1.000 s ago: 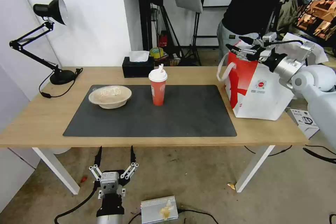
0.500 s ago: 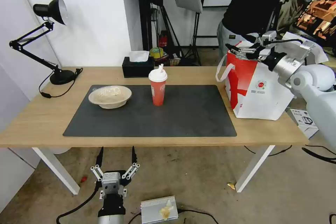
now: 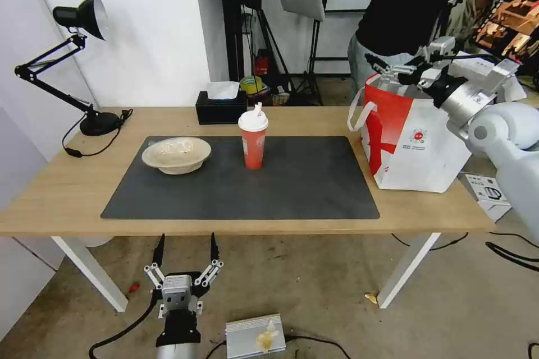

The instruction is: Pick up the trash from the table and place it into the takeout bag.

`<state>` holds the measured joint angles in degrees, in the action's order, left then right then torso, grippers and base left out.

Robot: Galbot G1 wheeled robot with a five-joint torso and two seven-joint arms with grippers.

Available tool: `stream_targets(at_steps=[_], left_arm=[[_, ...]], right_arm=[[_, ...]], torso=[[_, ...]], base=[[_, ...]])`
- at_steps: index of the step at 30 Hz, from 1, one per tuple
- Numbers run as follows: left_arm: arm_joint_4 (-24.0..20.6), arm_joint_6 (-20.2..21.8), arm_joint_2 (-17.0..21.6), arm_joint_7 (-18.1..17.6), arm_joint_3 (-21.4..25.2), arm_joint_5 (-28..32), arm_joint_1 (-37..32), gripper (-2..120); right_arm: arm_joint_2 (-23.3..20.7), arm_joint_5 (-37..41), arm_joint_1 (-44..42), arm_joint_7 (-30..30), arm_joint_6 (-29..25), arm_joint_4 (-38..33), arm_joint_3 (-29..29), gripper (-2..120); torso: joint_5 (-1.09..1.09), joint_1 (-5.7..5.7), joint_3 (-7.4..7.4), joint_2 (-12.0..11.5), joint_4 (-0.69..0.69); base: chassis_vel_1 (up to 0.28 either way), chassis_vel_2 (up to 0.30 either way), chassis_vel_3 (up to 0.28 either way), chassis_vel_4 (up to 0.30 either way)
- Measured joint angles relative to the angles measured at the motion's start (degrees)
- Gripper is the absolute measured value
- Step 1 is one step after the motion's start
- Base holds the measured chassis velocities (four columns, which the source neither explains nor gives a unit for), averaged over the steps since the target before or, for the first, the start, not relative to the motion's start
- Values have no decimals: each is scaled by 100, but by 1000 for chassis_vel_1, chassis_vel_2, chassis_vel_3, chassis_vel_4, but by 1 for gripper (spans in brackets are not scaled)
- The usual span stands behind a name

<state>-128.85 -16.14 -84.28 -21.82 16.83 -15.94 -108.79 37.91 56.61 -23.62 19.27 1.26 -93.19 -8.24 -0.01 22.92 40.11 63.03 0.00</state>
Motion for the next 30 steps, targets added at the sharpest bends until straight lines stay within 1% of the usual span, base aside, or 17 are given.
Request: stream_targets(at_steps=[2, 3, 7, 8, 11, 12, 15, 16, 19, 20, 23, 24, 26, 28, 30], left_arm=[[-7, 0, 0, 0, 1, 1, -2, 100], [-7, 0, 0, 0, 1, 1, -2, 100], [-43, -3, 5, -2, 15, 4, -9, 100], [-43, -3, 5, -2, 15, 4, -9, 100], [-49, -3, 12, -4, 27, 9, -5, 100], [-49, -3, 12, -4, 27, 9, -5, 100], [-66, -3, 10, -5, 28, 11, 0, 100], [-66, -3, 10, -5, 28, 11, 0, 100], [-88, -3, 7, -5, 29, 11, 10, 100], [-88, -3, 7, -5, 29, 11, 10, 100], [-110, 2, 34, -4, 78, 48, 36, 100], [-110, 2, 34, -4, 78, 48, 36, 100], [-112, 6, 43, -3, 97, 67, 55, 100], [-112, 6, 42, -3, 100, 70, 58, 100], [-122, 10, 33, -3, 103, 79, 67, 100]], right_arm=[[-38, 22, -185, -261, -71, -347, -89, 100], [-38, 22, -185, -261, -71, -347, -89, 100], [-79, 32, -825, -767, -240, -1185, -317, 100], [-79, 32, -825, -767, -240, -1185, -317, 100], [-65, -28, -1432, -1127, -382, -1766, -519, 100], [-65, -28, -1432, -1127, -382, -1766, -519, 100], [28, -282, -2216, -1677, -557, -2414, -806, 100], [28, -282, -2216, -1677, -557, -2414, -806, 100], [153, -595, -2926, -2035, -690, -3012, -1146, 100], [153, -595, -2926, -2035, -690, -3012, -1146, 100], [362, -1065, -3772, -2268, -853, -3509, -1452, 100], [362, -1065, -3772, -2268, -853, -3509, -1452, 100], [544, -1374, -4254, -2311, -945, -3704, -1529, 100], [579, -1422, -4321, -2319, -955, -3732, -1532, 100], [905, -1770, -4723, -2346, -993, -3885, -1546, 100]], torso=[[0, 0, 0, 0, 0], [0, 0, 0, 0, 0], [0, 0, 0, 0, 0], [0, 0, 0, 0, 0], [0, 0, 0, 0, 0], [0, 0, 0, 0, 0], [0, 0, 0, 0, 0], [0, 0, 0, 0, 0], [-1, -1, -1, 0, 1], [-1, -1, -1, 0, 1], [-1, 0, -1, 0, 1], [-1, 0, -1, 0, 1], [1, -1, -1, 0, 2], [0, -1, -1, 0, 2], [0, 0, 0, 1, 0]], base=[[0, 0, 0, 0], [0, 0, 0, 0], [0, 0, 0, 0], [0, 0, 0, 0], [0, 0, 0, 0], [0, 0, 0, 0], [0, 0, 0, 0], [0, 0, 0, 0], [0, 0, 0, 0], [0, 0, 0, 0], [0, 0, 0, 0], [0, 0, 0, 0], [0, 0, 0, 0], [0, 0, 0, 0], [0, 0, 0, 0]])
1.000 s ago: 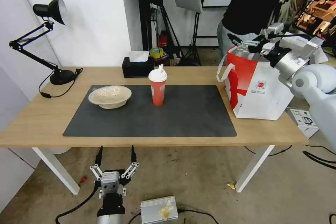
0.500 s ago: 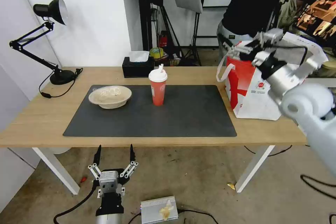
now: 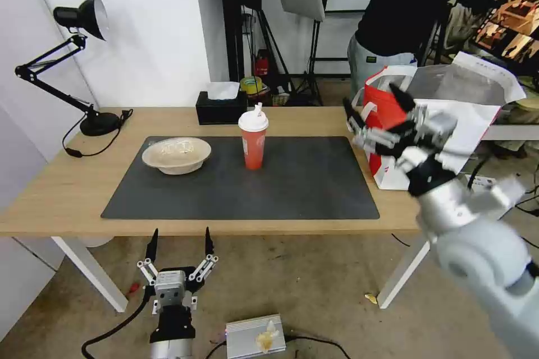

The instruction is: Pick up the trash from the table and place it into the takeout bag.

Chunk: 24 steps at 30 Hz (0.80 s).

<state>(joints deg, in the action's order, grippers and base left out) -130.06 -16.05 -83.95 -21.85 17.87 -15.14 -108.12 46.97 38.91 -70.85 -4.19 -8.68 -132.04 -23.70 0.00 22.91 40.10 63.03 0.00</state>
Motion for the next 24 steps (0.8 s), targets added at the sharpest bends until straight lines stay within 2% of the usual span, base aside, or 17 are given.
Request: stream_targets(at_steps=[5, 8, 9, 12, 14, 24], left_arm=[[-5, 2, -17, 2, -11, 0, 1, 100], [-40, 2, -7, 2, -5, 0, -11, 100], [-40, 2, -7, 2, -5, 0, -11, 100], [-46, 3, 0, 2, -2, 0, -22, 100], [-46, 2, 6, 1, -5, 0, -30, 100], [-40, -10, 40, -1, -38, 8, 1, 100]], right_arm=[[429, -336, -402, -8, -14, -152, -12, 100], [899, -784, -897, -9, -84, -267, 0, 100], [899, -784, -897, -9, -84, -267, 0, 100], [1144, -1159, -1264, -94, -92, -342, 1, 100], [1368, -1646, -1815, -284, -68, -447, 7, 100], [1683, -2559, -2942, -699, 230, -673, 144, 100]], torso=[[0, 0, 0, 0, 0], [0, 0, 0, 0, -1], [0, 0, 0, 0, -1], [0, 0, 0, 0, -1], [0, 0, 0, 0, 0], [0, 0, 0, 0, 0]], base=[[0, 0, 0, 0], [0, 0, 0, 0], [0, 0, 0, 0], [0, 0, 0, 0], [0, 0, 0, 0], [0, 0, 0, 0]])
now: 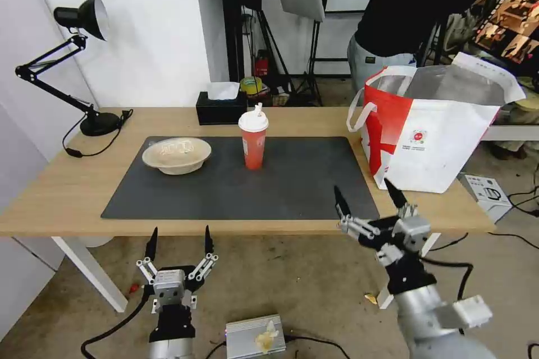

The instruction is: Pick up the trash from the table and place it into the takeout bag.

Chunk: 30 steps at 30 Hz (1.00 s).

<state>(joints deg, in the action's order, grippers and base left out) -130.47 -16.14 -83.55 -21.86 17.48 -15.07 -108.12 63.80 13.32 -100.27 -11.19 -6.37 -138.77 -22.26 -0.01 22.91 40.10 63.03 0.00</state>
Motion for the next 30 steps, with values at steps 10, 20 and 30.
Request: stream_targets(at_steps=[10, 20, 30], left_arm=[[12, -97, 52, -2, 1, 12, -45, 100], [51, -124, 84, -8, -12, 20, -40, 100], [67, -126, 86, -9, -36, 15, -27, 100]], right_arm=[[2, -163, -371, -379, 437, -65, 87, 100], [-67, -172, -551, -788, 899, -136, 112, 100], [-147, -150, -769, -1398, 1445, -351, 153, 100]], torso=[[1, 1, 0, 0, 0], [1, 0, 1, 0, 0], [1, 1, 1, -1, 0]], base=[[0, 0, 0, 0], [0, 0, 0, 0], [0, 0, 0, 0]])
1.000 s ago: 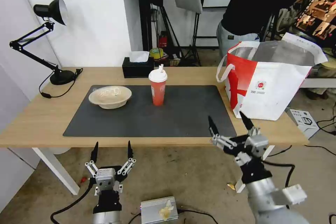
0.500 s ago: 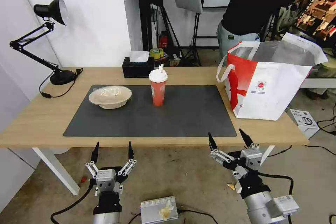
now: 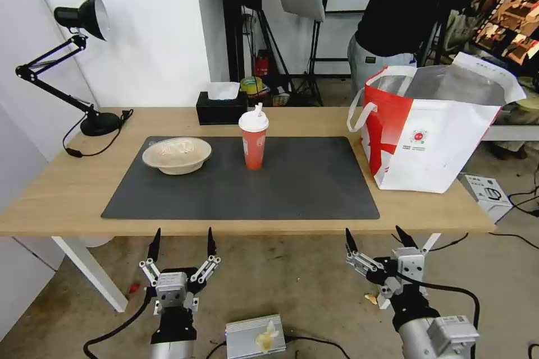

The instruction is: Pick up the trash from the table and place it into the takeout bag.

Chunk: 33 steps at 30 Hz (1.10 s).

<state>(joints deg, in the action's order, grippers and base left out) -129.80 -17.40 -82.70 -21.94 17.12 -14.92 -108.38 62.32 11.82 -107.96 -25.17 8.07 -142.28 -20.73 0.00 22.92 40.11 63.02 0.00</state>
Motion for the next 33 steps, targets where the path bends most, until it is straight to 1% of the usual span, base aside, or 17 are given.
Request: stream_targets(at_steps=[20, 25, 28, 32, 33], left_arm=[[-86, 1, -24, 3, 83, -5, -64, 100], [-87, 3, -30, 4, 88, -7, -56, 100], [-74, 3, -33, 4, 88, -11, -52, 100], [-14, 4, -35, 4, 44, -21, -37, 100], [-14, 4, -35, 4, 44, -21, -37, 100]], right_arm=[[-39, 11, 94, -50, 1, 115, 10, 100], [-184, 13, 165, -24, -24, 169, 21, 100], [-230, 28, 235, 76, -147, 186, 20, 100], [-441, 266, 593, 861, -924, 477, -1, 100], [-441, 266, 593, 861, -924, 477, -1, 100]], torso=[[0, 0, 0, 0, 0], [0, 0, 0, 0, 0], [0, 0, 0, 0, 0], [0, 0, 0, 0, 0], [0, 0, 0, 0, 0]], base=[[0, 0, 0, 0], [0, 0, 0, 0], [0, 0, 0, 0], [0, 0, 0, 0], [0, 0, 0, 0]])
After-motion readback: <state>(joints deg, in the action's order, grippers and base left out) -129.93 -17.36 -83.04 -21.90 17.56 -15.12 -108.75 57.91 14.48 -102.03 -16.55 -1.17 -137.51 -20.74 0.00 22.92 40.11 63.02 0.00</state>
